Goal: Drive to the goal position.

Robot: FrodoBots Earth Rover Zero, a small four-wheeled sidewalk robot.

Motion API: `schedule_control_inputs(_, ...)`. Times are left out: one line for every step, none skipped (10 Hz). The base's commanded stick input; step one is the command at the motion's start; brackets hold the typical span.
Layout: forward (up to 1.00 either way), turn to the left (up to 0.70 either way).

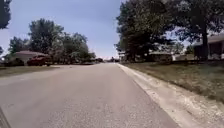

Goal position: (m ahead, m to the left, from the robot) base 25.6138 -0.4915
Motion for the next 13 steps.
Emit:
schedule_control_inputs(0.70, 0.00)
schedule_control_inputs(0.70, 0.00)
schedule_control_inputs(0.70, 0.00)
schedule_control_inputs(0.70, 0.00)
schedule_control_inputs(0.70, 0.00)
schedule_control_inputs(0.70, 0.00)
schedule_control_inputs(0.70, 0.00)
schedule_control_inputs(0.70, 0.00)
schedule_control_inputs(0.70, 0.00)
schedule_control_inputs(0.70, 0.00)
schedule_control_inputs(0.70, 0.00)
schedule_control_inputs(0.70, 0.00)
schedule_control_inputs(0.70, 0.00)
